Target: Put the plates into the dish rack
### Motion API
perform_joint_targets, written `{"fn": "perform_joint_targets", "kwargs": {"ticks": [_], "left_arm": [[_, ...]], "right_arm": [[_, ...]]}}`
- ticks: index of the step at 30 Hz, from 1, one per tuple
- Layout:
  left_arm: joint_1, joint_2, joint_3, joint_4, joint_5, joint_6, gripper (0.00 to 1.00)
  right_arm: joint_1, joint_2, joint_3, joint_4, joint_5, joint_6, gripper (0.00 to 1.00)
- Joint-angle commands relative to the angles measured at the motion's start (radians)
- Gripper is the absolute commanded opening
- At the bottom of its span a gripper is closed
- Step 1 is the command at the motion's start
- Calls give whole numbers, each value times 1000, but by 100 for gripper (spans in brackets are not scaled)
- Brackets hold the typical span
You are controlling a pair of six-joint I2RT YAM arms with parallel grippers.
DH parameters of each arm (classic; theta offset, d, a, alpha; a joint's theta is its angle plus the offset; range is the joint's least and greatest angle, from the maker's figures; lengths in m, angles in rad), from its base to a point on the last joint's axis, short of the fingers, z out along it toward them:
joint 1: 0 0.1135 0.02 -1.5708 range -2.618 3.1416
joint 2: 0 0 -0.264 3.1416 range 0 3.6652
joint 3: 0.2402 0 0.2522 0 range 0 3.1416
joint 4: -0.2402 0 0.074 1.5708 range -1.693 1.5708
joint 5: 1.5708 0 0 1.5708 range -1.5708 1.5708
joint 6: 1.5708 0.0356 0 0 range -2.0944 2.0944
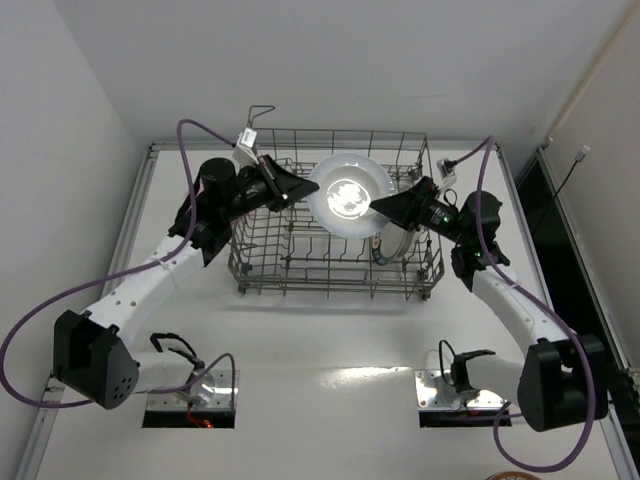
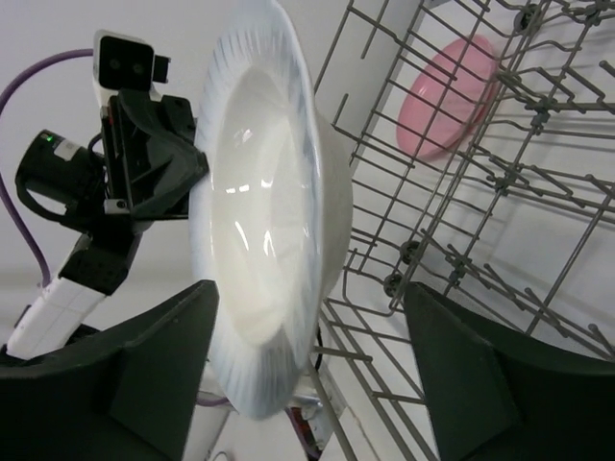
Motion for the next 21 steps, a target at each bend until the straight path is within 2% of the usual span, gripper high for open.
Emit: {"fn": "perform_joint_targets", "kwargs": {"ticks": [1, 3, 4, 7, 8, 9, 10, 11, 16, 21], "left_arm": [[-34, -15, 35, 83, -17, -3, 0], [-44, -5, 35, 83, -17, 6, 0], [-54, -5, 35, 83, -17, 6, 0], [-64, -5, 35, 62, -38, 17, 0], [-65, -5, 35, 62, -38, 26, 0], [-65, 4, 46, 62, -38, 26, 0], [-65, 5, 46, 52, -38, 26, 0], [-74, 5, 55, 52, -38, 26, 0], [-74, 15, 66, 13, -58, 57, 0], [-83, 44, 107, -72, -67, 123, 0]], "right_arm": [[-6, 0, 1, 86, -14, -3, 73], [-15, 0, -8, 86, -14, -3, 63], [-15, 0, -8, 86, -14, -3, 52], [-15, 0, -8, 86, -23, -3, 28], [-15, 0, -8, 86, -23, -3, 17], [-15, 0, -8, 77, -23, -3, 12], [-24, 0, -8, 77, -23, -3, 3], [-24, 0, -8, 65, -23, -3, 0], [-24, -25, 1, 34, -14, -14, 0], [-44, -89, 24, -91, 24, -64, 0]]}}
